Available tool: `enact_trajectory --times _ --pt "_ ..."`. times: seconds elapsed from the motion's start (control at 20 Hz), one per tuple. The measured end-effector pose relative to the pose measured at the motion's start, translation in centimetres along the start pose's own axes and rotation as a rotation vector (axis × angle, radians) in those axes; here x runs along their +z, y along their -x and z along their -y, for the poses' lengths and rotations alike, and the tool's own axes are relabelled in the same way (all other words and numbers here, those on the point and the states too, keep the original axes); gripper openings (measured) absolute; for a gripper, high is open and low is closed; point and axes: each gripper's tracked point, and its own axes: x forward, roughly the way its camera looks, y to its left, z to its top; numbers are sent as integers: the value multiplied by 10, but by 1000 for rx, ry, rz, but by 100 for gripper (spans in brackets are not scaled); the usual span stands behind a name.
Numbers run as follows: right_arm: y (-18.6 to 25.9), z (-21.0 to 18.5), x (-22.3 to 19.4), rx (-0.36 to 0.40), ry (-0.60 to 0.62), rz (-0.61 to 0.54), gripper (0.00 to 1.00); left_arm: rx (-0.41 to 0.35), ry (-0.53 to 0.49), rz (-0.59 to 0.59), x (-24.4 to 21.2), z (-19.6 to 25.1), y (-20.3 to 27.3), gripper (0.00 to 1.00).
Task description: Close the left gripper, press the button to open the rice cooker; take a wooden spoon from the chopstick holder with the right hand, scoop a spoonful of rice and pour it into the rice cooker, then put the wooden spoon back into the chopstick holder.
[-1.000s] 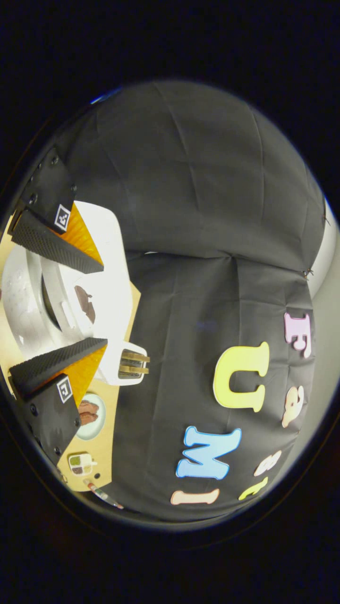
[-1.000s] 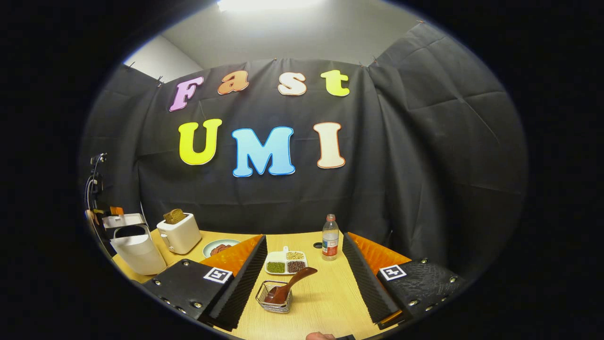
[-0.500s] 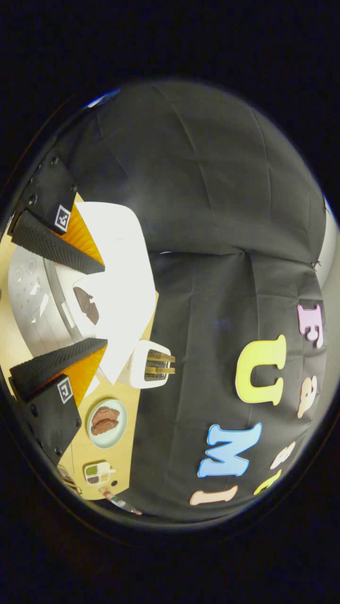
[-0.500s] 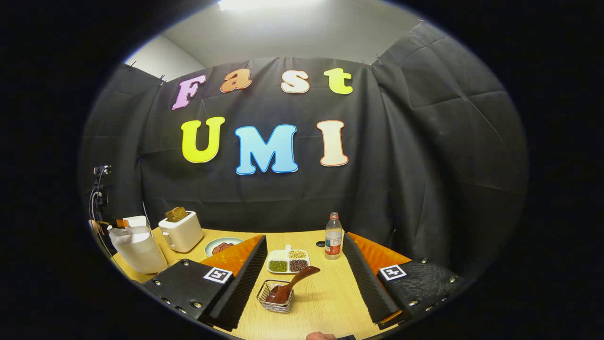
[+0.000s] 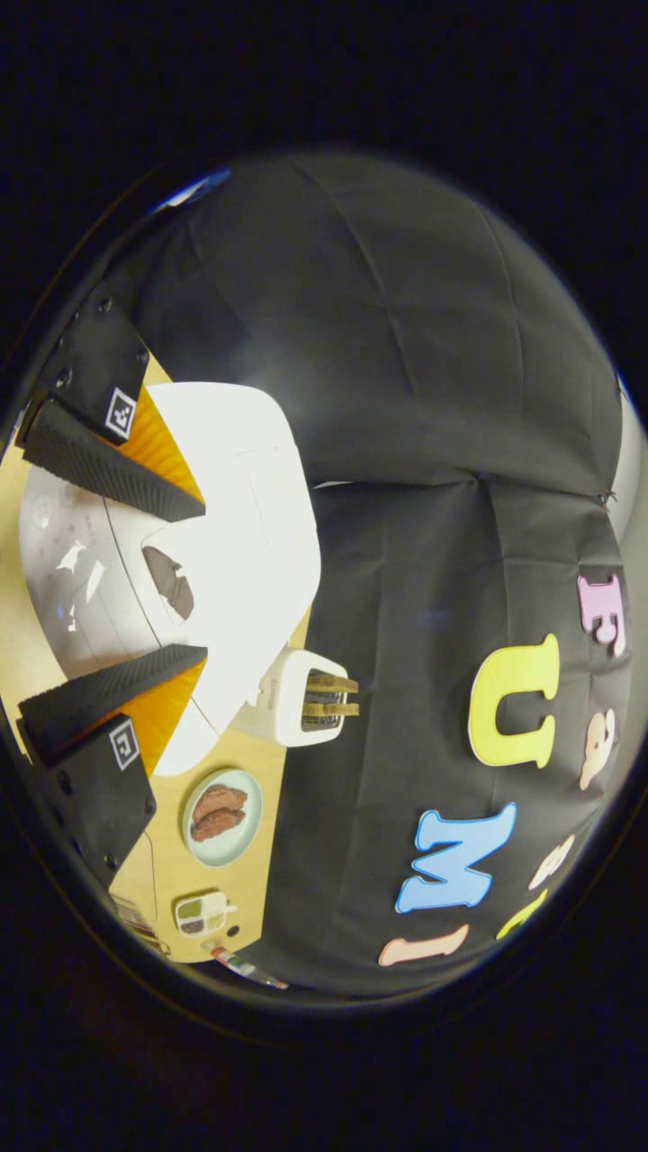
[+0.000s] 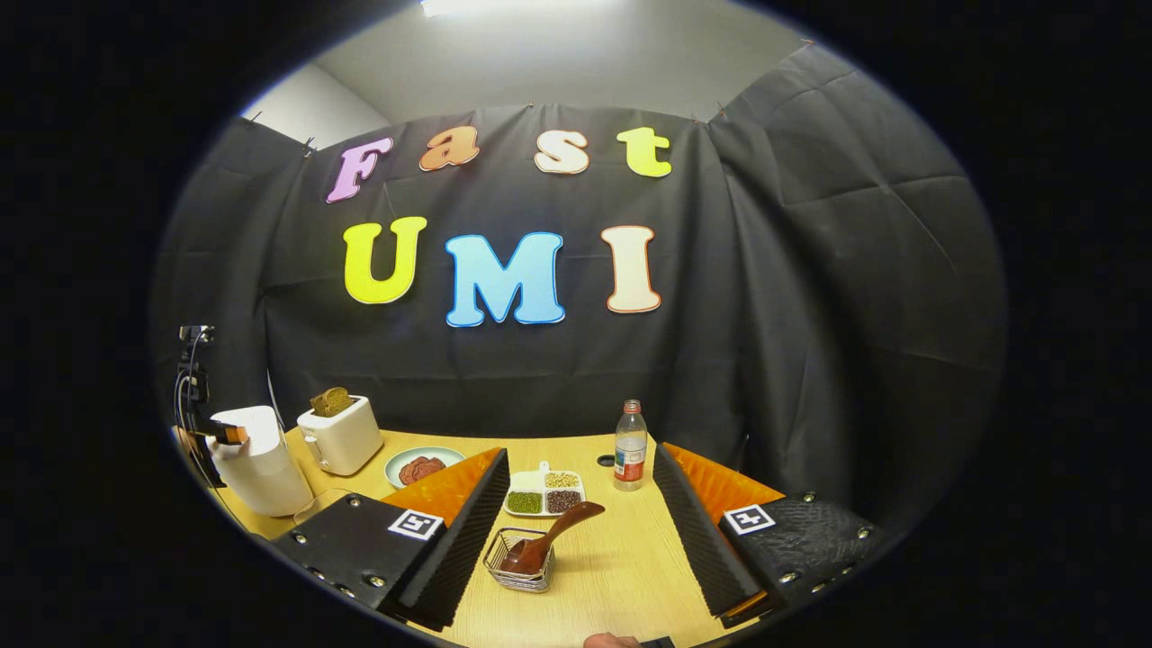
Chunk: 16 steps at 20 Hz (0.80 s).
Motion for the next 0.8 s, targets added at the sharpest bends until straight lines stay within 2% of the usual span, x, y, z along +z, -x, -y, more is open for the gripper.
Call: enact_trajectory --times 0.1,0.3,0.45,0.5,0.6,0.8 --pt "-1 -5 -3 8 -8 -4 98 -10 41 7 0 0 1 97" --pt "-2 -24 -1 44 -16 4 98 -28 -21 21 3 2 2 98" --pt "-1 -38 12 75 -24 33 98 -51 23 46 13 4 13 98" --pt "0 -42 17 83 -21 44 98 -54 20 87 25 4 20 100" --pt "3 -50 26 104 -12 62 98 -84 -15 175 48 10 45 98" --pt "12 -65 47 140 -16 105 98 -166 -82 331 89 29 118 97"
